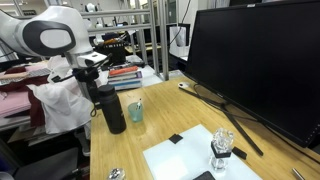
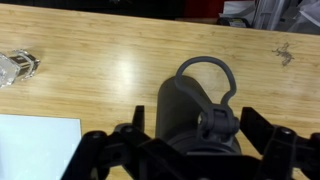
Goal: Move the black flask backwards
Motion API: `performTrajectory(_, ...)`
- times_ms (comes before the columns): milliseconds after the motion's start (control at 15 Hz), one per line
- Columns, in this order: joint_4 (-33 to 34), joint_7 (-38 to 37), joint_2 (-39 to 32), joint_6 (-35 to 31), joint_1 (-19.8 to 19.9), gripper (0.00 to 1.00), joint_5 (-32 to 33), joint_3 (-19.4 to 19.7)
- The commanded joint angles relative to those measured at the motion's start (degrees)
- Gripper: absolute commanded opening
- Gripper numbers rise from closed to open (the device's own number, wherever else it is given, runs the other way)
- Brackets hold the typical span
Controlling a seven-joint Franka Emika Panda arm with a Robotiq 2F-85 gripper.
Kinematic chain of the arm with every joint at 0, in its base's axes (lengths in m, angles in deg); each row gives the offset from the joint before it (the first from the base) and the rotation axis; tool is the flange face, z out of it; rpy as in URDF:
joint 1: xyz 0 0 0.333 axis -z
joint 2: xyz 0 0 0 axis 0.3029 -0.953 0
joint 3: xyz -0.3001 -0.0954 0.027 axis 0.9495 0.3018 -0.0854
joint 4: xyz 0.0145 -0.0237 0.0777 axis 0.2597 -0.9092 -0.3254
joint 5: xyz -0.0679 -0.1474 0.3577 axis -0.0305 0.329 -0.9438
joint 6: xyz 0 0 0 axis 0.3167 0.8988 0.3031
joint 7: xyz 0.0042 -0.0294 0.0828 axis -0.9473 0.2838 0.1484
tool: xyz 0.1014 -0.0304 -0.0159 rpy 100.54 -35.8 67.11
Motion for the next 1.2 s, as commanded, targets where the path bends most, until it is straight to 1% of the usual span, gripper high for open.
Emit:
performTrajectory(0, 0.0, -0.5, -0.6, -1.7, 0.9, 0.71, 0.8, -0.9)
performTrajectory(333, -0.1, -0.3, -0.5, -1.6, 0.8, 0.35, 0.8, -1.0)
performTrajectory(600, 0.0, 0.2, -0.6, -1.3, 0.6, 0.08, 0.5, -1.3)
performTrajectory(1133, 0.0, 1.2, 0.2, -1.2, 0.4, 0.08, 0.5, -1.3)
